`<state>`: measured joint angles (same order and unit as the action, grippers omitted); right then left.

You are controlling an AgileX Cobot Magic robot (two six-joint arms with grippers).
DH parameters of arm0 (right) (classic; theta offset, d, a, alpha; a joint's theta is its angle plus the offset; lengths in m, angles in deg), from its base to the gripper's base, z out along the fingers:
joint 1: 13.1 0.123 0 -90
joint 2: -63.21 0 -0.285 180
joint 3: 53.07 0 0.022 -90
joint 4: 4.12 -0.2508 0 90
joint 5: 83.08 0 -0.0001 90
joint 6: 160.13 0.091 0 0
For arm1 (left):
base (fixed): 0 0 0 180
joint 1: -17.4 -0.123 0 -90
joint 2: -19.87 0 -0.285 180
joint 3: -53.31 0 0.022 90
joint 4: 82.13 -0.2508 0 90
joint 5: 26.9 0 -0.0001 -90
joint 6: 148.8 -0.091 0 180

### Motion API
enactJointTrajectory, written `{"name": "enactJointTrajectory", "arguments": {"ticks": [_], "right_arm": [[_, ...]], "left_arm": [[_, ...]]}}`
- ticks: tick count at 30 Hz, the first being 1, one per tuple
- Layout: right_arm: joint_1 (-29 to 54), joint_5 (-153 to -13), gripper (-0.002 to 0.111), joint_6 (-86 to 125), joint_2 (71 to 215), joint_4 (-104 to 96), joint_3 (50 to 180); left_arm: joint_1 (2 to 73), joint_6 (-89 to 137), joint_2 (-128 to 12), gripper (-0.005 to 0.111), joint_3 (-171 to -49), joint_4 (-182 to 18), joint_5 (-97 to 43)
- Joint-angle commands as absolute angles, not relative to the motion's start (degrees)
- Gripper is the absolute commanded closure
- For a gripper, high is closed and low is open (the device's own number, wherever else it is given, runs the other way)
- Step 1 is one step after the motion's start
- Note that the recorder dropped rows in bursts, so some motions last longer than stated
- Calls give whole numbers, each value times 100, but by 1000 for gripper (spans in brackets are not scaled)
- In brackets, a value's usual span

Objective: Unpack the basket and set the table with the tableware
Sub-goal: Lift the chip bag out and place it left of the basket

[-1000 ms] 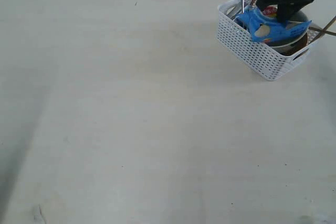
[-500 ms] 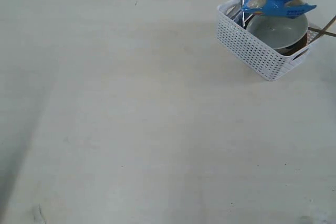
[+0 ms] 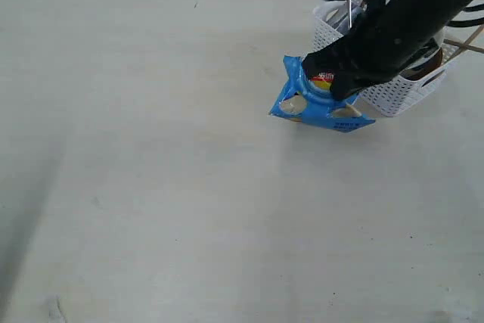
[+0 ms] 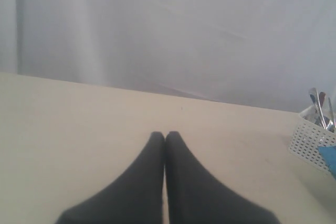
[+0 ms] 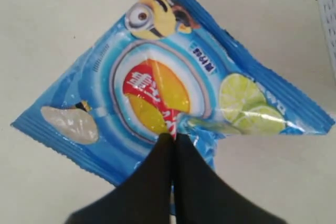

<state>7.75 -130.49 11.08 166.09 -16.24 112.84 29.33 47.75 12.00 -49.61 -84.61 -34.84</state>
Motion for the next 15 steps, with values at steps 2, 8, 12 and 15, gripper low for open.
{"name": "enactJointTrajectory", "arguments": {"ticks": [2, 8, 12, 15], "right_arm": [[787, -12368, 109, 1710, 17004, -1361, 11260], [766, -12131, 109, 1903, 17468, -1283, 11260], [766, -11965, 109, 2017, 17628, -1271, 11260], [766, -11976, 107, 2027, 17656, -1248, 11260]], "left_arm": [[2948, 4741, 1208, 107, -4948, -8516, -3493], [2948, 4741, 1208, 107, -4948, -8516, -3493], [2948, 4741, 1208, 107, -4948, -8516, -3493], [2948, 4741, 1208, 107, -4948, -8516, -3493]]}}
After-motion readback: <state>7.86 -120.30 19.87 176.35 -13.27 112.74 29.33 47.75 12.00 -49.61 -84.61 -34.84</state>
